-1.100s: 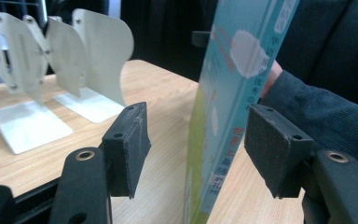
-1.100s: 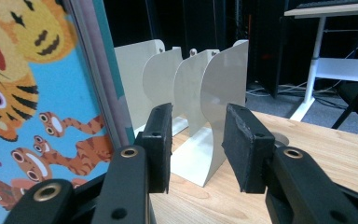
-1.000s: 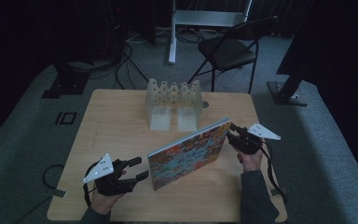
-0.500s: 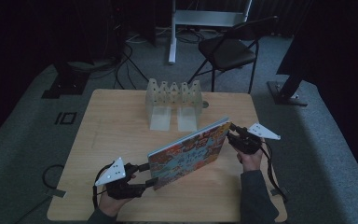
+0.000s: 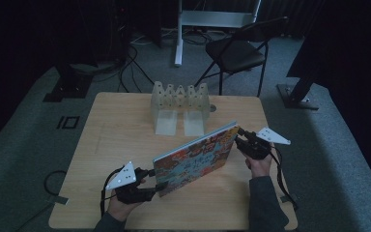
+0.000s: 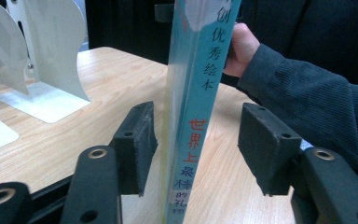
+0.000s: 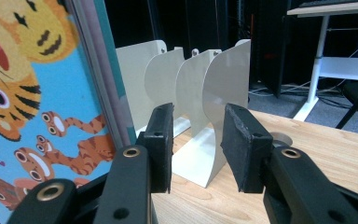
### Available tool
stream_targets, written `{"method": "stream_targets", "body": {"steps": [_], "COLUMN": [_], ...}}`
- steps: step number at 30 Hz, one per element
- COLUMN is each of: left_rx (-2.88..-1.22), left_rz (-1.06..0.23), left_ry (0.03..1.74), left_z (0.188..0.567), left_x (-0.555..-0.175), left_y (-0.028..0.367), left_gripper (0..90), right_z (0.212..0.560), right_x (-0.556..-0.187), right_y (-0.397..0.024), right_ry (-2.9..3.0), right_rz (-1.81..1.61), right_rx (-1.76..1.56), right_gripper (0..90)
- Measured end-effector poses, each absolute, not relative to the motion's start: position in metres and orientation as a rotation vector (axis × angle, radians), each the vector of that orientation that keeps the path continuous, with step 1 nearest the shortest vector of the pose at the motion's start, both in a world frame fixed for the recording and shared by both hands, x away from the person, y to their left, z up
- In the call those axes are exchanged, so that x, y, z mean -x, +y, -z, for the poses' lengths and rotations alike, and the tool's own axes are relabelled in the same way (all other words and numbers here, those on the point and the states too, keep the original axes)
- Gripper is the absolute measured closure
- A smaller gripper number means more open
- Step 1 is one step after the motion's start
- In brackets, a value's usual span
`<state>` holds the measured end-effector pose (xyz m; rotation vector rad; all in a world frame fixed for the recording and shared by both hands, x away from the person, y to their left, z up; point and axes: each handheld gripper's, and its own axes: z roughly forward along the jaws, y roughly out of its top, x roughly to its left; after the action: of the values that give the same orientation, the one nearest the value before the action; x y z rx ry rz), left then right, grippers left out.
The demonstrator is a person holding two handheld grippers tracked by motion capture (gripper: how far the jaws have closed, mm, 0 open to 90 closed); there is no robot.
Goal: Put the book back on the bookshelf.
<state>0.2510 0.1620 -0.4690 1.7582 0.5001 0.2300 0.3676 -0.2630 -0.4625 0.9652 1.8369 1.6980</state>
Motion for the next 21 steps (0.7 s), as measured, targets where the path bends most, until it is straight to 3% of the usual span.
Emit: {"method": "stream_targets", "body": {"steps": [7, 21], "left_rx": [-1.753, -1.756], "left_rz": [-0.239, -0.203], "left_ry": [0.497, 0.529], "left_z": [0.474, 0.482], "left_x": [-0.255, -0.267], "left_y": [0.156, 0.144], "left_gripper": [51.4, 47.6], "right_z": [0.463, 0.463], "right_x": [-0.367, -0.368], "right_y": [-0.263, -0.264], "right_ry": [1.838, 1.839], "right_rz": [-1.699, -1.703], "right_rx": [-0.963, -0.961], "right_gripper": [63.5, 63.6]}}
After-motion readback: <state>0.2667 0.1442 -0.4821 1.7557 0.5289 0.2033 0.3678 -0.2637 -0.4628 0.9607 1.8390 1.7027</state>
